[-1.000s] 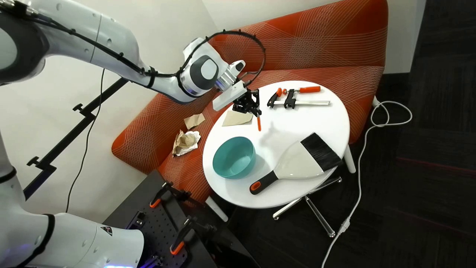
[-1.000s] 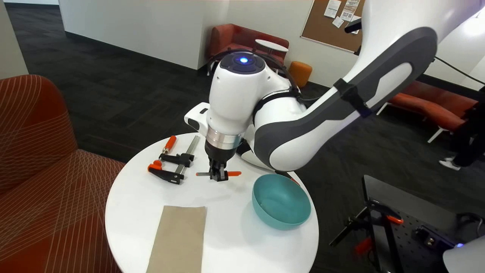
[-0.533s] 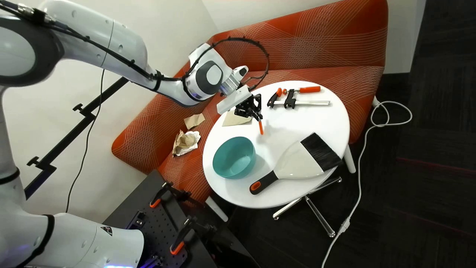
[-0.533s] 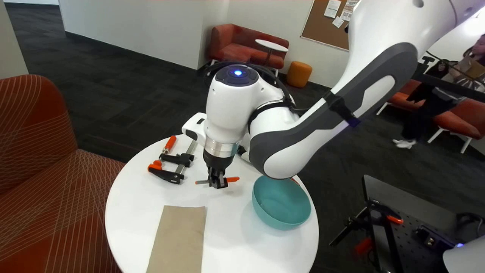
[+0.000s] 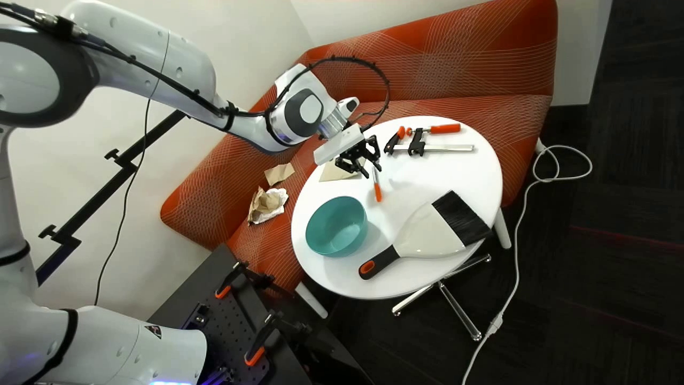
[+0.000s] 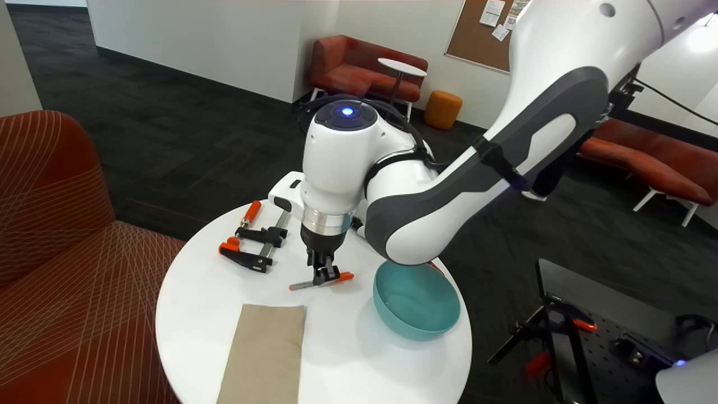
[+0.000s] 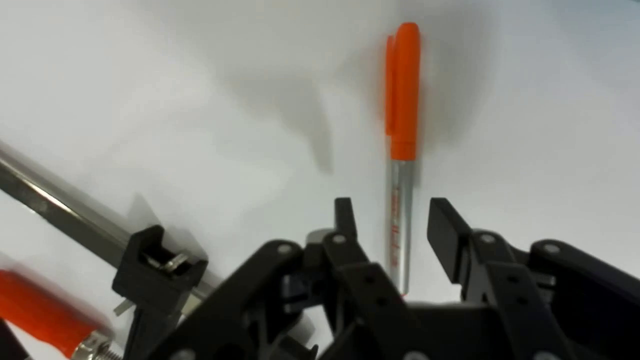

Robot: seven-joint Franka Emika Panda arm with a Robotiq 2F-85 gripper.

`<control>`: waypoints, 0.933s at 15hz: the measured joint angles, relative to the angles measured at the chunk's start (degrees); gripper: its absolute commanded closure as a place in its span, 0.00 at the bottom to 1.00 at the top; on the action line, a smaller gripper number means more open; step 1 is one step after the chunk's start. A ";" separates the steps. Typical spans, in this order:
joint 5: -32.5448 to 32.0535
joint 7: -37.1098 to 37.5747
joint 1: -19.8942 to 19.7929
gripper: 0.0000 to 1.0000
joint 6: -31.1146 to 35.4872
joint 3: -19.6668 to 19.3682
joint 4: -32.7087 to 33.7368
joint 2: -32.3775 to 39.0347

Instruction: Take the marker out of the bowl and put it on the table

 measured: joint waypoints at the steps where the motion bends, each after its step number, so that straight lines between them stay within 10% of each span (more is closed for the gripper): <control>1: 0.01 0.00 -0.01 0.17 -0.11 0.00 0.12 0.00; 4: 0.01 0.00 -0.01 0.00 -0.12 0.05 0.43 -0.05; 14: 0.01 0.00 0.02 0.00 -0.12 0.98 -0.64 -3.44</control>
